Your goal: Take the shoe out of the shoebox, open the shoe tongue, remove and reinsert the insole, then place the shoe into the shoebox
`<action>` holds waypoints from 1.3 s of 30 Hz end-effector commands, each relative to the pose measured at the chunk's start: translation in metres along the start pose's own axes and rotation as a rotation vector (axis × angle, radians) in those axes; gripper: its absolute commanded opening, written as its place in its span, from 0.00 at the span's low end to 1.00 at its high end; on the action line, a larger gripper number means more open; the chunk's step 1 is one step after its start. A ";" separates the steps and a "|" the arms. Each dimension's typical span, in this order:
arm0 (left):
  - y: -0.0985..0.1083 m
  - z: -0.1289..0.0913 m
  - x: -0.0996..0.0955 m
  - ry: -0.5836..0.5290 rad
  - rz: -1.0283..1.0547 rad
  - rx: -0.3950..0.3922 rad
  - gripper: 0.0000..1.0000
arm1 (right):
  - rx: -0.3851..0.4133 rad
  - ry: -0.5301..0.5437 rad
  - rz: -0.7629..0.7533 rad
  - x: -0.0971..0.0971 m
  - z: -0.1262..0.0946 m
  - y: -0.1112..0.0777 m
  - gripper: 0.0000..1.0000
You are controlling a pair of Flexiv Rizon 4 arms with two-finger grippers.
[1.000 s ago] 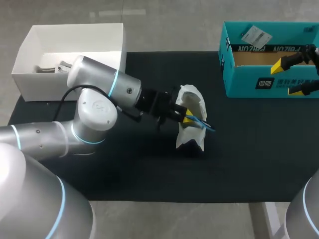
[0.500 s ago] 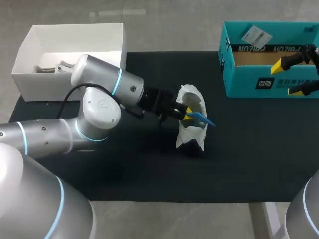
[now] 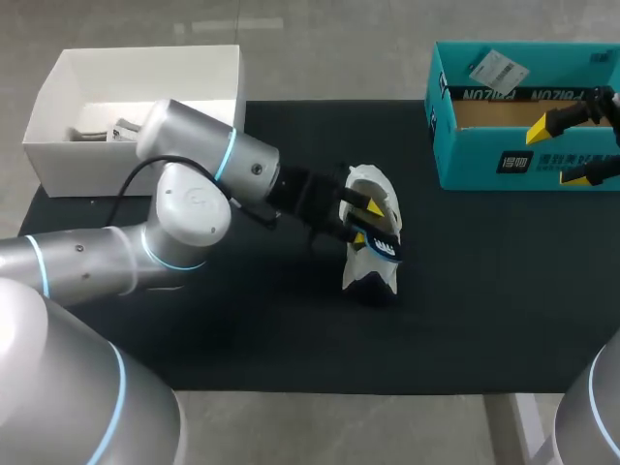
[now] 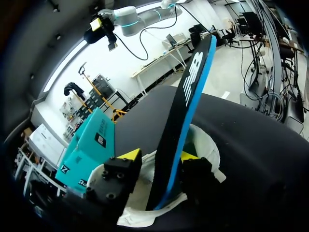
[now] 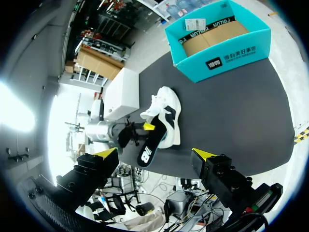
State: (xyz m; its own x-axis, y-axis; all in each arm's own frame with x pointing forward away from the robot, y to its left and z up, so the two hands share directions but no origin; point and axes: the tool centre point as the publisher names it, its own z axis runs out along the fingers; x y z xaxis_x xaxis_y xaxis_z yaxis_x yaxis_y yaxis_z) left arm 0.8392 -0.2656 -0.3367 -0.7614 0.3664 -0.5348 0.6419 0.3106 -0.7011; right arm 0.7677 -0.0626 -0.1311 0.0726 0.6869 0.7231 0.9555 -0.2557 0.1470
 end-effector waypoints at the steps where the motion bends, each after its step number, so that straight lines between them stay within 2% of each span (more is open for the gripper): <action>1: -0.009 -0.010 0.005 -0.003 0.012 0.006 0.44 | 0.000 -0.002 0.001 0.000 0.001 0.000 1.00; 4: -0.013 -0.012 0.007 -0.003 0.022 0.013 0.46 | 0.000 -0.002 0.001 0.000 0.001 0.000 1.00; 6: -0.013 -0.011 0.009 0.000 0.026 0.013 0.39 | 0.000 -0.002 0.001 0.000 0.001 0.000 1.00; 7: -0.012 -0.010 0.010 0.003 0.027 0.012 0.31 | 0.000 -0.002 0.001 0.000 0.001 0.000 1.00; 8: -0.011 -0.009 0.010 0.003 0.027 0.012 0.00 | 0.000 -0.002 0.001 0.000 0.001 0.000 1.00; 17: -0.006 0.000 0.012 0.015 0.042 -0.024 0.00 | 0.000 -0.002 0.001 0.000 0.001 0.000 1.00; 20: 0.003 0.006 0.010 0.004 0.066 -0.089 0.00 | 0.000 -0.002 0.001 0.000 0.001 0.000 1.00; 22: 0.009 0.008 0.009 0.005 0.053 -0.076 0.00 | 0.000 -0.002 0.001 0.000 0.001 0.000 1.00; 39: 0.040 0.020 -0.004 -0.016 -0.003 -0.158 0.00 | 0.000 -0.002 0.001 0.000 0.001 0.000 1.00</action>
State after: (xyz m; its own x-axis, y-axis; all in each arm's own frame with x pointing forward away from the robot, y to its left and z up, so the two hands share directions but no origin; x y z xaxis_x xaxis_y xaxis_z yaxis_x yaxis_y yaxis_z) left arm 0.8619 -0.2640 -0.3676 -0.7621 0.3482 -0.5459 0.6472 0.4365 -0.6250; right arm 0.7676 -0.0625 -0.1311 0.0726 0.6869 0.7231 0.9556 -0.2556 0.1469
